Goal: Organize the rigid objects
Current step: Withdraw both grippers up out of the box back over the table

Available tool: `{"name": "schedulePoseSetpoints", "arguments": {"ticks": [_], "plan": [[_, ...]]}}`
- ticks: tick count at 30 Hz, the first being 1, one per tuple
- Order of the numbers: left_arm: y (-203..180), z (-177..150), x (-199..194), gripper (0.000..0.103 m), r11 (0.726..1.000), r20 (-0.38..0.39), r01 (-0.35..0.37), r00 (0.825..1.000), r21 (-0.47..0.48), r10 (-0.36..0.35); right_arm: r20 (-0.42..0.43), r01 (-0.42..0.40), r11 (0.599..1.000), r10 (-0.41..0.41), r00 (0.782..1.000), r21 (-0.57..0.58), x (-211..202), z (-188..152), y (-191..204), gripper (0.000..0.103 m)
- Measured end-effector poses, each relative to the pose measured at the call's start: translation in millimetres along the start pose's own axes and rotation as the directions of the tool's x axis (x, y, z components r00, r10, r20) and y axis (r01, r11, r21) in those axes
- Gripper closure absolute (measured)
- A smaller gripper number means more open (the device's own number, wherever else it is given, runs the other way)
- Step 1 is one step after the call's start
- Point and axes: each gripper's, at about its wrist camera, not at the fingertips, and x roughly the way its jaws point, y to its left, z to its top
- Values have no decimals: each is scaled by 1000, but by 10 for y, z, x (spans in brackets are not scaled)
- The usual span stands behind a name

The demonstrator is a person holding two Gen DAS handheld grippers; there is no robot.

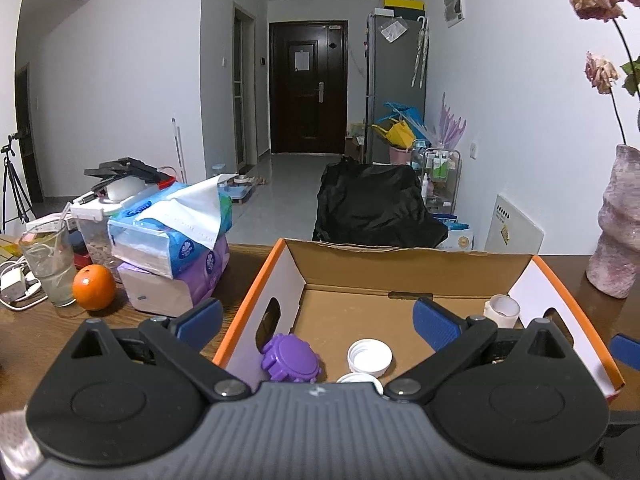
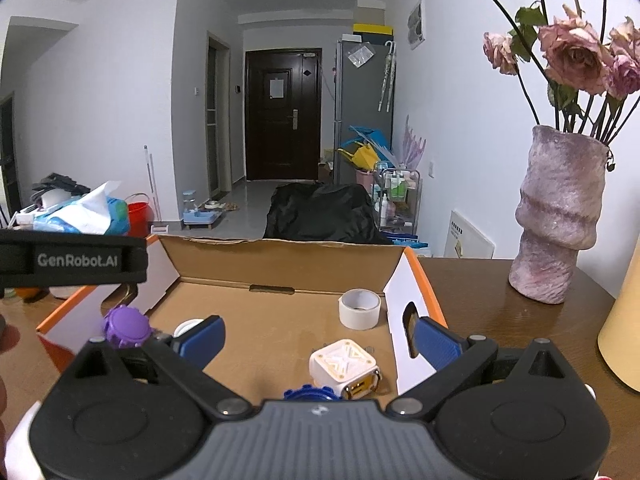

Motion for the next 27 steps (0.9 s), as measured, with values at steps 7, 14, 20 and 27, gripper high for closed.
{"name": "schedulePoseSetpoints", "arguments": {"ticks": [7,14,20,27], "plan": [[44,-76,-206,0,1000,13,4,1000,14,-4,7,-11,1000,11,1000,-19,-211,-63,21,2],[127,-176,-420,0,1000,18,5,1000,23,-6,9,-22,999,23,1000,-36,-440,-140,42,2],[189,-301,-554,0,999,9,1,1000,37,-2,7,-27,998,28,1000,-51,-623,-228,75,2],[274,-452,-710,0,999,-7,-2,1000,50,2,-23,-36,997,35,999,-74,-777,-385,139,2]]}}
